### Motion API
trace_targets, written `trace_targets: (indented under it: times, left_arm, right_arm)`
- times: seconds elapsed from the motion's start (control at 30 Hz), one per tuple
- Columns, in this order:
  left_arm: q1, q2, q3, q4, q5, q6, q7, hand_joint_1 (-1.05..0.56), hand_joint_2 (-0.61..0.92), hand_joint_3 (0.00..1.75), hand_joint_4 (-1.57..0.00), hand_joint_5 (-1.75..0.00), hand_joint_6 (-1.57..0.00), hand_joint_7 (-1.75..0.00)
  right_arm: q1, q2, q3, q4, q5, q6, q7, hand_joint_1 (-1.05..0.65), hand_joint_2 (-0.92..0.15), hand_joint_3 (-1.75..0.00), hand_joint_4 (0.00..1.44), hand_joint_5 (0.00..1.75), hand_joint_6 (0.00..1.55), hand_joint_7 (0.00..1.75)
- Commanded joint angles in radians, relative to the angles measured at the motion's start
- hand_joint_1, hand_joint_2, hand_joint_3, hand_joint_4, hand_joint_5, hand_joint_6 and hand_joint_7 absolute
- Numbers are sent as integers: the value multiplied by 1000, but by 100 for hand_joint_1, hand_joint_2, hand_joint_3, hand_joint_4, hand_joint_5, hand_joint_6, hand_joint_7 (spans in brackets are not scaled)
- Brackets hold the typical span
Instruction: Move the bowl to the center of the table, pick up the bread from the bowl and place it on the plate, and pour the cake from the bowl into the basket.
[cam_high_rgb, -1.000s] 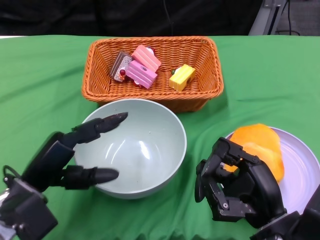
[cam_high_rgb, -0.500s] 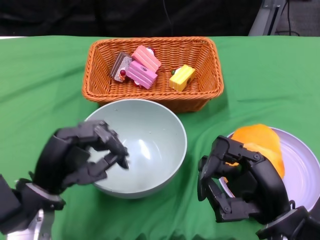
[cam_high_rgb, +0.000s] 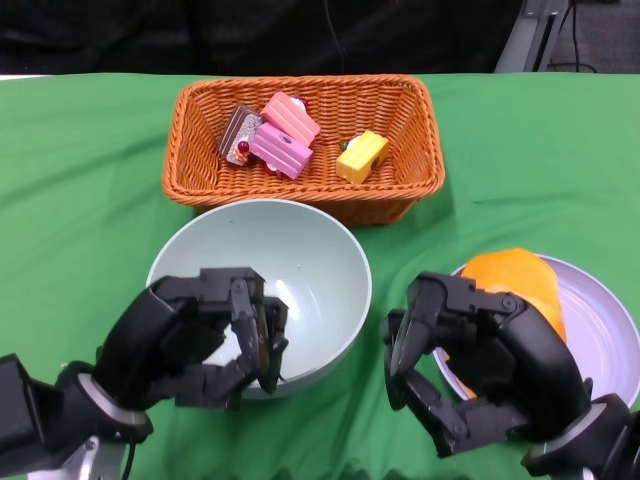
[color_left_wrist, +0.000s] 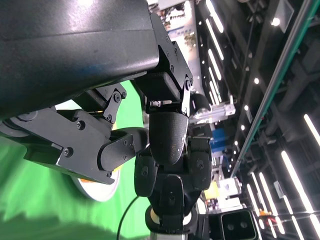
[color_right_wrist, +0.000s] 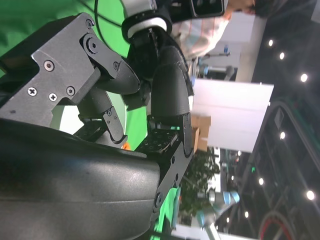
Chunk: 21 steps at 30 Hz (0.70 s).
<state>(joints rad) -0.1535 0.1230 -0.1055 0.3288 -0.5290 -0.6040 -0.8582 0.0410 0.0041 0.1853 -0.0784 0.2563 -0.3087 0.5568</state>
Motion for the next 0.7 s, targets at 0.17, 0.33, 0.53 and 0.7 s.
trace_targets:
  times: [0.17,0.33,0.53,0.7]
  left_arm:
    - [63,0,20,-76,36,48,-1,-13,58,106,-81,-173,-73,-156]
    - [65,-7,32,-81,50,57,-3,-14,60,103,-81,-173,-73,-157]
    - [56,-18,42,-65,42,67,-26,-12,63,96,-79,-175,-72,-157]
    - [46,-30,55,-45,55,52,-31,-14,65,90,-80,-174,-72,-158]
  right_arm:
    - [22,-28,16,-31,6,0,9,-4,-38,-127,81,174,76,136]
    - [22,-30,18,-31,5,11,-3,-9,-40,-122,82,172,77,136]
    - [12,-28,17,-13,8,4,-7,-10,-42,-121,81,173,76,135]
    - [4,-24,14,1,9,-2,-7,-10,-42,-120,80,174,75,137]
